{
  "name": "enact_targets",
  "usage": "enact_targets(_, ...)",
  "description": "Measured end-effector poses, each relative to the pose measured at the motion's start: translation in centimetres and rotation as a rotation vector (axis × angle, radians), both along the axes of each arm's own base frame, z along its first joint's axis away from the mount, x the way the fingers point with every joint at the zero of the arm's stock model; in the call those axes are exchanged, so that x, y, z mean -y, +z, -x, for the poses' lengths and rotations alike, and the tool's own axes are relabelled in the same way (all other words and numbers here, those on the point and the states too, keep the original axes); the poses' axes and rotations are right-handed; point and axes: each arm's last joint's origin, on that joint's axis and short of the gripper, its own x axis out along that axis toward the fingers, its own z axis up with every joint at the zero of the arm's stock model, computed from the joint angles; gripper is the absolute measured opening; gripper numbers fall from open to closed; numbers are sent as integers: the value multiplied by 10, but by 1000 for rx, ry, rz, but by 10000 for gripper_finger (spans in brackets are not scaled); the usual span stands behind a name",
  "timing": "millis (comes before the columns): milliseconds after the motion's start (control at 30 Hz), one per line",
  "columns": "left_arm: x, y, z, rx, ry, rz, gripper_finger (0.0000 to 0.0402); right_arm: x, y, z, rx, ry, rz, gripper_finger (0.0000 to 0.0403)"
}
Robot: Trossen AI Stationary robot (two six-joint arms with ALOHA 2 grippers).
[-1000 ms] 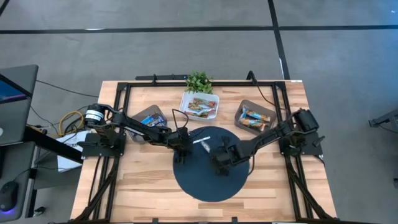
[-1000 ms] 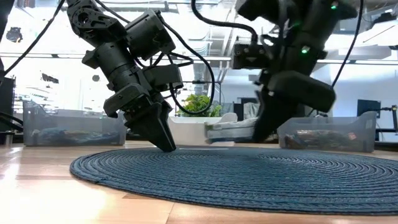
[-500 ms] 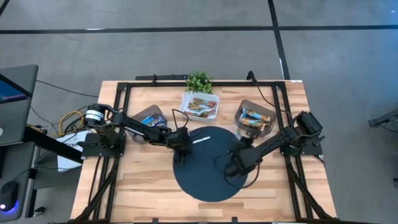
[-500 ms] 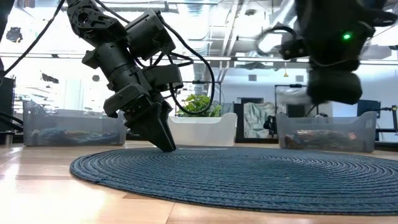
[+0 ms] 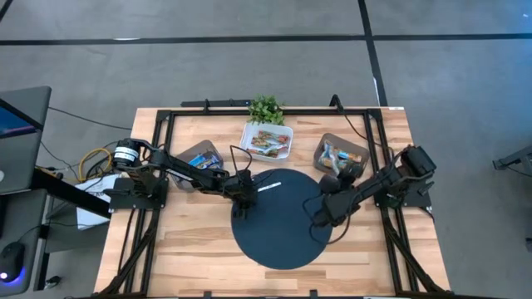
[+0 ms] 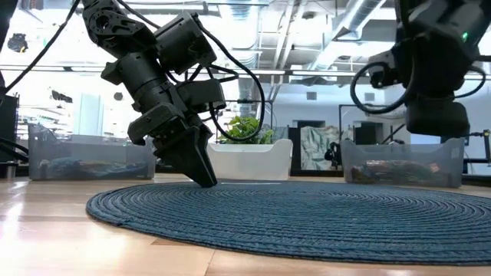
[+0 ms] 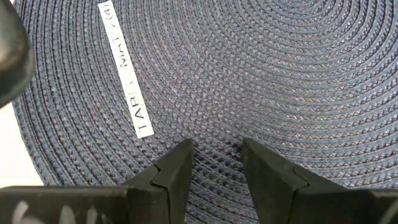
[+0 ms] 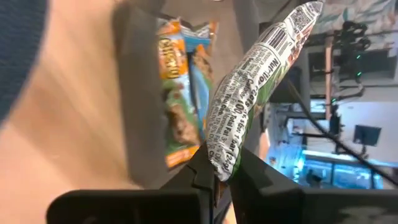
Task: Pick and place Granola Bars by type
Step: Put the yellow granola bar into the right black bin
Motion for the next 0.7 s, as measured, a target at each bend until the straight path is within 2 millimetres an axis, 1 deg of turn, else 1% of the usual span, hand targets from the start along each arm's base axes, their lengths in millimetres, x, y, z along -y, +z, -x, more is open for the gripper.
enact_targets(100, 0, 0, 0, 0, 0, 0, 137, 15, 3, 4, -6, -24, -8, 20)
enact_targets(200, 0, 0, 0, 0, 0, 0, 137, 30, 7, 8, 13, -38, -52, 24)
enact_targets(367, 0, 0, 0, 0, 0, 0, 137, 47, 13, 6, 49, 33, -219, 15)
enact_targets(500, 0, 0, 0, 0, 0, 0, 137, 59, 23, 6, 50, 89, -363, 10)
enact_targets(600, 0, 0, 0, 1, 0, 0, 137, 70, 31, 9, 62, 78, -427, 16)
enact_targets(700, 0, 0, 0, 4, 0, 0, 137, 81, 37, 13, 104, 27, -466, 26)
